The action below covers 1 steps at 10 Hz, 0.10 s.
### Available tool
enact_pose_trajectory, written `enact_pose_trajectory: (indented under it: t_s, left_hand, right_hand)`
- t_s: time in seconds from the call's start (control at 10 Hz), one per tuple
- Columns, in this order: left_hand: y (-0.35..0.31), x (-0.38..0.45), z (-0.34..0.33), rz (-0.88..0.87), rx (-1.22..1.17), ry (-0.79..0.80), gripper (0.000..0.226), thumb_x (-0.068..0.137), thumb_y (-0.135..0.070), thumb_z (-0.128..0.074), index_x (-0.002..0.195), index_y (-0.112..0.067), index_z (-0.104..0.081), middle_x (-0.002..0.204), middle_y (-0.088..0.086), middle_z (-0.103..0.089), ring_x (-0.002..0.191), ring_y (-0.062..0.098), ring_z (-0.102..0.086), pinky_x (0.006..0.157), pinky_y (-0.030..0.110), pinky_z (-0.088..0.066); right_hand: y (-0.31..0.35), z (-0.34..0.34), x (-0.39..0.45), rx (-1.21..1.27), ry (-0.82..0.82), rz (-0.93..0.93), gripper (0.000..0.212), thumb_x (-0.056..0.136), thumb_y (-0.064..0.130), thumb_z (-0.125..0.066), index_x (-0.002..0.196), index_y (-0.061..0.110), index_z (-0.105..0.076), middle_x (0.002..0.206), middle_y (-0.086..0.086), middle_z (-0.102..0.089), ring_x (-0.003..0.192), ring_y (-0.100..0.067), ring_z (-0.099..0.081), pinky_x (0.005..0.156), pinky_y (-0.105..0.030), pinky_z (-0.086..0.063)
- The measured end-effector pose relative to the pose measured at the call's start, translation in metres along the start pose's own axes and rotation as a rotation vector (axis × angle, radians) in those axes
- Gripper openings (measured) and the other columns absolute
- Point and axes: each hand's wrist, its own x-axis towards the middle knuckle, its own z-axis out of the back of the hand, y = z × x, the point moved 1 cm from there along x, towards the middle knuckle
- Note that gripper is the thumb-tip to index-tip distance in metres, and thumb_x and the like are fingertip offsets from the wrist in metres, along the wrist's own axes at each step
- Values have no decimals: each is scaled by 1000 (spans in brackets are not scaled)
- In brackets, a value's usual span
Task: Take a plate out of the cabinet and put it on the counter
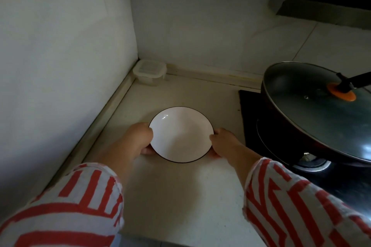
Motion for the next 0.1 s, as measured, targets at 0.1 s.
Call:
enact_pose_trajectory:
  t_s: [0.1]
  left_hand:
    - [-1, -2, 12, -18, 48, -103, 19, 89, -4, -38, 80, -9, -55, 76, 16, -59, 59, 29, -57, 65, 40, -60]
  right_hand:
    - [-4, 3, -13, 37, -32, 0, 35, 95, 21, -43, 121, 1, -56, 71, -6, -57, 56, -19, -56, 55, -27, -51]
